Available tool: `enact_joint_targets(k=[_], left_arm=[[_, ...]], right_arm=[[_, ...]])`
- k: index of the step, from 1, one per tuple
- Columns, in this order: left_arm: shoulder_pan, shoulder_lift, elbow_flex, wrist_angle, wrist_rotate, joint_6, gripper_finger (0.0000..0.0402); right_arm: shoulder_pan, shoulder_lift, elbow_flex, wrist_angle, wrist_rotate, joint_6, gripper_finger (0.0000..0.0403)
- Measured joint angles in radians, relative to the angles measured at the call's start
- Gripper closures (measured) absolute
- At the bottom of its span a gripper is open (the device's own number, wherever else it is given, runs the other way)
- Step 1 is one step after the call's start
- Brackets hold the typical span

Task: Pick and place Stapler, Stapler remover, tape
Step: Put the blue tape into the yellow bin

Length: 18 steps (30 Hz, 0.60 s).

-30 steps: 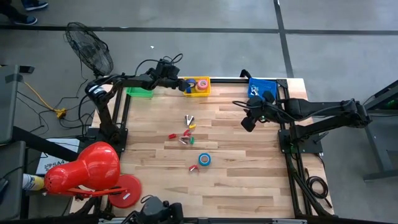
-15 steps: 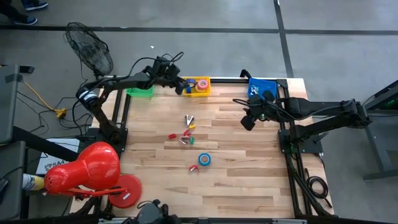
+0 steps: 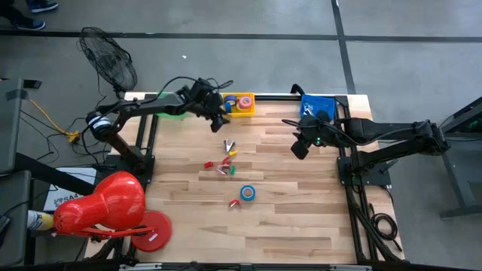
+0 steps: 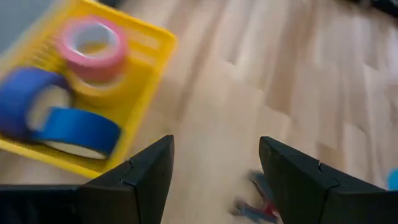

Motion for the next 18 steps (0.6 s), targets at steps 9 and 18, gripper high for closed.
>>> enact_joint_targets(k=[9, 18], left_arm=[[-0.132, -0.027, -0.001, -0.097, -0.014, 0.034, 0.0170], [-0.291, -0.192, -0.002, -0.174, -0.212, 0.054, 0.0170]], right_arm=[[0.021, 0.040, 0.000, 0.118, -0.156, 0.001, 0.0304], [0.100, 0.240, 0.000, 0.285, -0.251, 0.000, 0.0304]])
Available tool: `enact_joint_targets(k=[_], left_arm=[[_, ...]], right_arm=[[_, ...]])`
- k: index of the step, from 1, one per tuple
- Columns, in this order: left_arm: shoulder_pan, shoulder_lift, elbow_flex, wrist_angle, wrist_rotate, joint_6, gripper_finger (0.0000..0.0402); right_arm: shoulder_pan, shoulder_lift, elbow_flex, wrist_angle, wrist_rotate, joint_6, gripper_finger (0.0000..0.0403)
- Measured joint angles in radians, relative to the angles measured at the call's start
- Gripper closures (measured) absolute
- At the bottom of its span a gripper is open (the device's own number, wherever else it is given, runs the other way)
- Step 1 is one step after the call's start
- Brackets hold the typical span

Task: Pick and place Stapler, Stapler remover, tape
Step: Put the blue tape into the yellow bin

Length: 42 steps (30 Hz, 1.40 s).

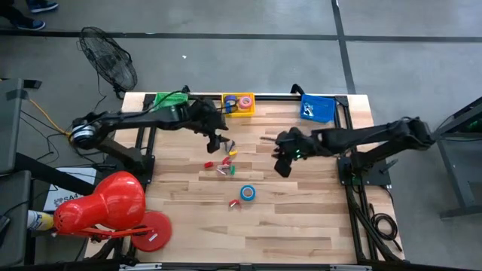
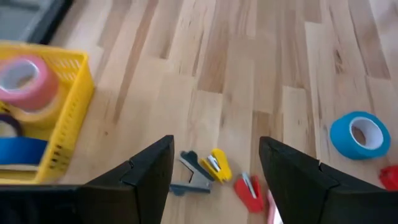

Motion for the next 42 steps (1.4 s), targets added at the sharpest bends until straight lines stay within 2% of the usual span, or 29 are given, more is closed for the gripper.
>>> enact_joint_targets(k=[5, 11, 18, 22, 25, 31, 42], left_arm=[[-0.086, -0.128, -0.051, -0.016, -0.138, 0.003, 0.0170], [-0.174, -0.285, -0.165, -0.022, -0.234, -0.088, 0.0170], [-0.275, -0.412, -0.273, -0.035, -0.309, -0.176, 0.0170], [-0.333, -0.456, -0.322, -0.035, -0.353, -0.226, 0.0170], [-0.376, -0.483, -0.351, -0.031, -0.406, -0.257, 0.0170], [-0.437, -0.520, -0.384, -0.035, -0.480, -0.311, 0.0170], [-0.463, -0.528, -0.385, -0.032, -0.500, -0.313, 0.0170]], right_arm=[[0.050, 0.105, 0.000, 0.079, -0.007, -0.043, 0.0304], [0.100, 0.199, 0.000, 0.199, -0.007, -0.087, 0.0297], [0.137, 0.300, 0.000, 0.399, -0.061, -0.131, 0.0232], [0.141, 0.363, 0.000, 0.440, -0.138, -0.120, 0.0186], [0.148, 0.403, 0.000, 0.443, -0.150, -0.106, 0.0166], [0.172, 0.457, 0.000, 0.485, -0.105, -0.113, 0.0160], [0.179, 0.543, 0.001, 0.519, -0.031, -0.104, 0.0160]])
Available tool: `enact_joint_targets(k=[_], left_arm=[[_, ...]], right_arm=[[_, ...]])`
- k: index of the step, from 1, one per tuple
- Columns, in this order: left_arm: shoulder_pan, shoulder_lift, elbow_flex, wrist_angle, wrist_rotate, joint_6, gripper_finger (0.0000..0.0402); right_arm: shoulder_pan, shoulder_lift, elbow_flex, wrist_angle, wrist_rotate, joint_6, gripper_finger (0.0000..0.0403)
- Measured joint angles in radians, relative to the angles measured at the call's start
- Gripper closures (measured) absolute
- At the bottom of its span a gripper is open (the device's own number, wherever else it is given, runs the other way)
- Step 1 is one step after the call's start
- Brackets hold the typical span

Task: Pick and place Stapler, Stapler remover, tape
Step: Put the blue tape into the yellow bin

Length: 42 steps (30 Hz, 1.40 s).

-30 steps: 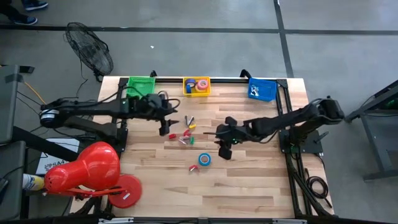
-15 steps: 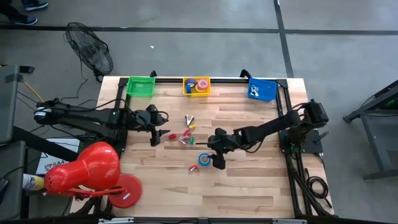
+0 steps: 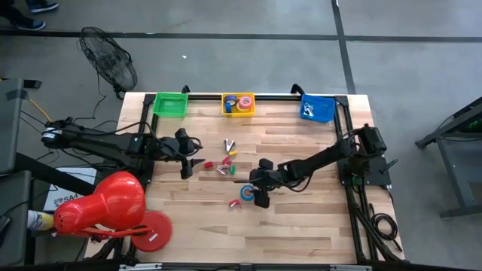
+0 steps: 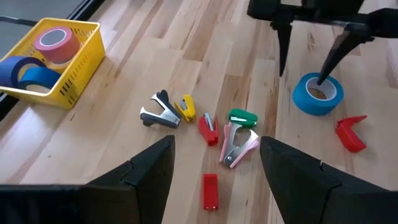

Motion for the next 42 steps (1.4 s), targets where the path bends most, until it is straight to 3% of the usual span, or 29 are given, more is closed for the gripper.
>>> enact_joint_targets(k=[35, 42], left_arm=[[0.001, 0.000, 0.000, -0.002, -0.022, 0.007, 0.0170], [0.001, 0.000, 0.000, -0.002, -0.024, 0.008, 0.0170]], right_arm=[[0.002, 0.027, 0.002, -0.028, -0.005, -0.027, 0.0281], [0.002, 0.027, 0.002, -0.035, -0.008, 0.019, 0.0342]])
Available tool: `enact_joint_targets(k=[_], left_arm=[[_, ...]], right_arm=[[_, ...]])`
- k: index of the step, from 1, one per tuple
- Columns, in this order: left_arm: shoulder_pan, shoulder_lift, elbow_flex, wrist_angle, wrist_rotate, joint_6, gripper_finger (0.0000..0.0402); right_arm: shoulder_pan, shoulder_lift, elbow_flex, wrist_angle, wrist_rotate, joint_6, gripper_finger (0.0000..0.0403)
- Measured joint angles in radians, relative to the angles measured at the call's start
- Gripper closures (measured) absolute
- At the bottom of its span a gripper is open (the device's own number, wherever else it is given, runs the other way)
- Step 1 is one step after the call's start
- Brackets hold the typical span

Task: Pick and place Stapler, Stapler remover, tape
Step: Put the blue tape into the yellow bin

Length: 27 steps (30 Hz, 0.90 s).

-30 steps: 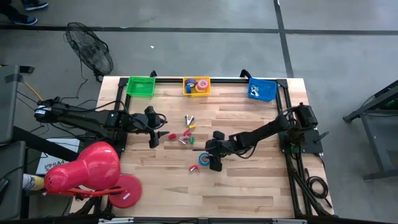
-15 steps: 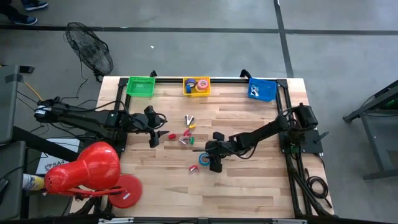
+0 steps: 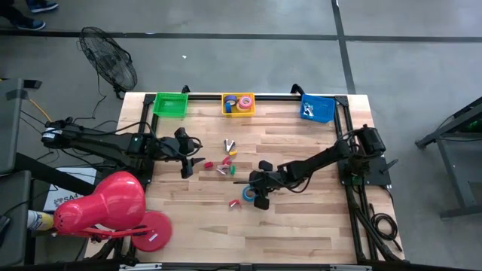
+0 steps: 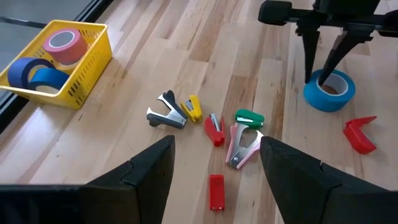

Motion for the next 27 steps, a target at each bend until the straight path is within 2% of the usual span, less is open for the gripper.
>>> enact_joint_targets(k=[4, 21, 27], left_arm=[[0.000, 0.000, 0.000, 0.000, 0.000, 0.000, 0.0170], [0.000, 0.000, 0.000, 0.004, -0.002, 0.000, 0.0170], [0.000, 0.000, 0.000, 0.008, -0.015, 0.000, 0.0170]], right_arm=[[-0.001, -0.001, 0.000, -0.003, -0.006, 0.003, 0.0385], [-0.047, -0.071, -0.006, -0.015, 0.011, -0.007, 0.0385], [-0.084, -0.113, -0.005, -0.009, 0.088, -0.066, 0.0385]])
